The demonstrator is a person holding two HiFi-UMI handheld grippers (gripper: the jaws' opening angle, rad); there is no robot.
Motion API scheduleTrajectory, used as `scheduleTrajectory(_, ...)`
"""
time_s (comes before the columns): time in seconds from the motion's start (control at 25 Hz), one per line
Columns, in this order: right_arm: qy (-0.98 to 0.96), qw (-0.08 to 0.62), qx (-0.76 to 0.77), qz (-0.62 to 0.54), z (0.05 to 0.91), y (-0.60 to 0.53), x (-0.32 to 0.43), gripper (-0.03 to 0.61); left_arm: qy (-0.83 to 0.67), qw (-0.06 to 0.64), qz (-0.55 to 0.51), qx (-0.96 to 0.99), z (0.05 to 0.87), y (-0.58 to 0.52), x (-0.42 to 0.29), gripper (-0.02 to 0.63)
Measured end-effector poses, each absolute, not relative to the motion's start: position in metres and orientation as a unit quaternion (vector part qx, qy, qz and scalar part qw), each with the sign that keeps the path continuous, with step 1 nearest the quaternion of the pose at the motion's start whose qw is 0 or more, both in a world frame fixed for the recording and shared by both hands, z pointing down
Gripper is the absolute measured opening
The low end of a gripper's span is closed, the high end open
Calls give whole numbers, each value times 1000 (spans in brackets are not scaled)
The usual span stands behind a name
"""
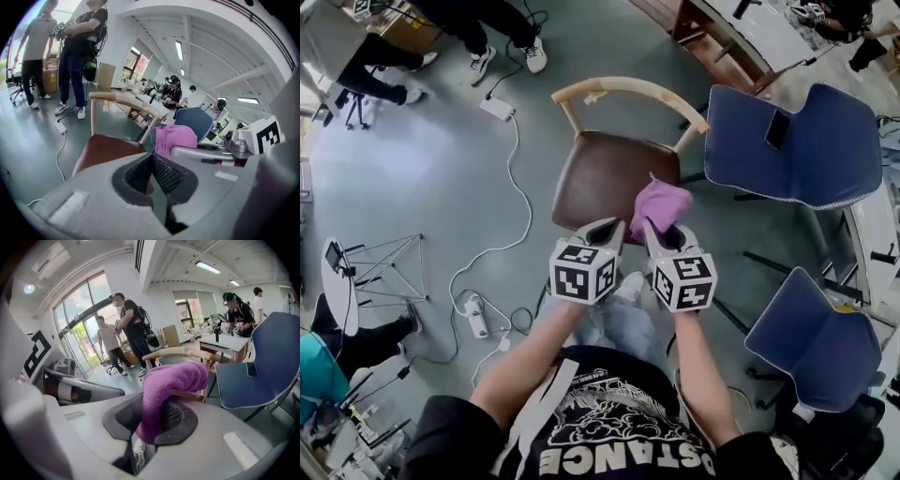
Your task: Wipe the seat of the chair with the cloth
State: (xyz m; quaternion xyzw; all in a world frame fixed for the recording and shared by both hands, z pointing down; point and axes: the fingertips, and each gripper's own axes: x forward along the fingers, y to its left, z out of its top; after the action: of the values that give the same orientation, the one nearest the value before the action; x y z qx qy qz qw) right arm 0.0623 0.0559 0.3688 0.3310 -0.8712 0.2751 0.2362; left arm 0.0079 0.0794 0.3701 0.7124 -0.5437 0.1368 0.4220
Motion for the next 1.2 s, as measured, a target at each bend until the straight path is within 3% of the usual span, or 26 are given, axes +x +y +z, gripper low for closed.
scheduleTrajectory(0.56, -902, 183, 338, 193, 264, 48, 70, 60, -576, 306, 109, 751, 265, 50, 29, -9)
scheduleTrajectory(1.2, -906, 167, 346, 177, 247, 35, 85, 60, -565, 278, 112, 769, 243, 39, 53, -9)
